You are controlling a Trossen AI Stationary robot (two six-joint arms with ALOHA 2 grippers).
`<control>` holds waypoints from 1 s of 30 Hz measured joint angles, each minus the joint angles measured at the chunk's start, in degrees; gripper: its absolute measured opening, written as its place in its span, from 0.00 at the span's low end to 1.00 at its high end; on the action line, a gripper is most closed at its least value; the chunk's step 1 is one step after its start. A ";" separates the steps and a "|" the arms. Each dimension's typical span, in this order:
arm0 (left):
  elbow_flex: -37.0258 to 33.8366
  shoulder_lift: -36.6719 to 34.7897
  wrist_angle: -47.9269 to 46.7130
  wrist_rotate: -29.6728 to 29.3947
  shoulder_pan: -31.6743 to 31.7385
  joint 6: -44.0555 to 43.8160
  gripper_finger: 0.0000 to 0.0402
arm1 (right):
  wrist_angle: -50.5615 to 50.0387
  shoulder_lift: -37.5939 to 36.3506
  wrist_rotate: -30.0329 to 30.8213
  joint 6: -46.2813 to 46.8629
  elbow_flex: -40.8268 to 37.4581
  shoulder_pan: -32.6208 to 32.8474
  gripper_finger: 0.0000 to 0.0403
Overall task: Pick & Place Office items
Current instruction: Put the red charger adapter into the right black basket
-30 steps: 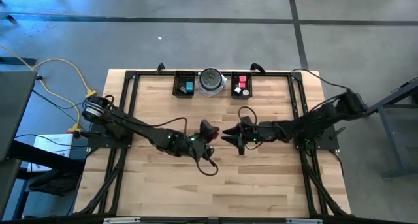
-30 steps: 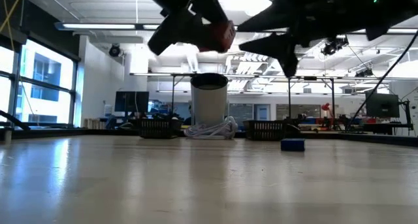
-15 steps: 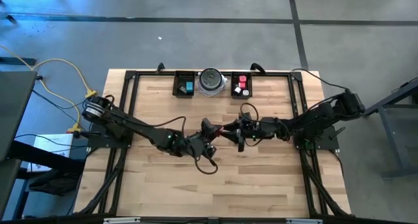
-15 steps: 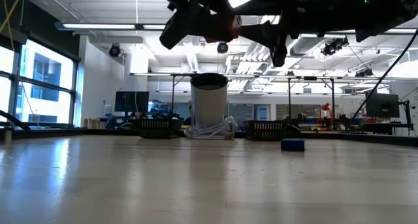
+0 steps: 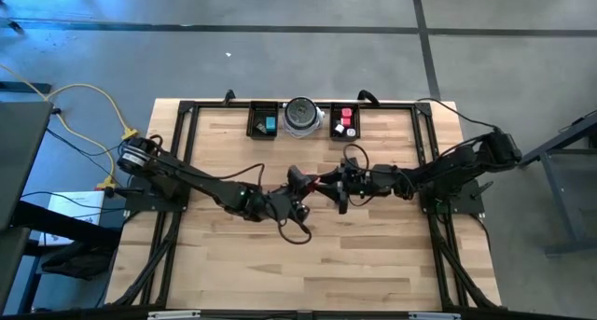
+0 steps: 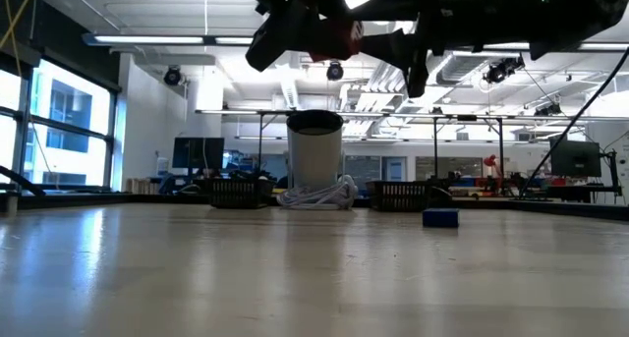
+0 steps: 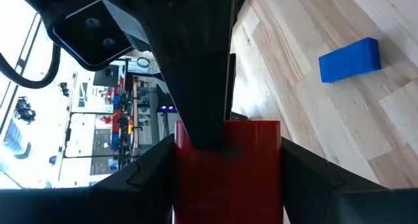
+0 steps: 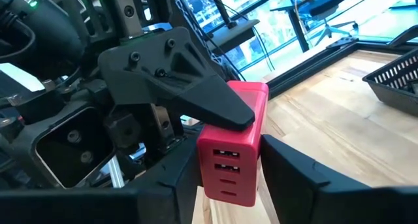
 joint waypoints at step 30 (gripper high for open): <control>0.00 0.44 16.52 -10.53 -4.25 5.08 0.69 | 1.29 -0.90 -4.74 -2.97 0.98 -1.31 0.27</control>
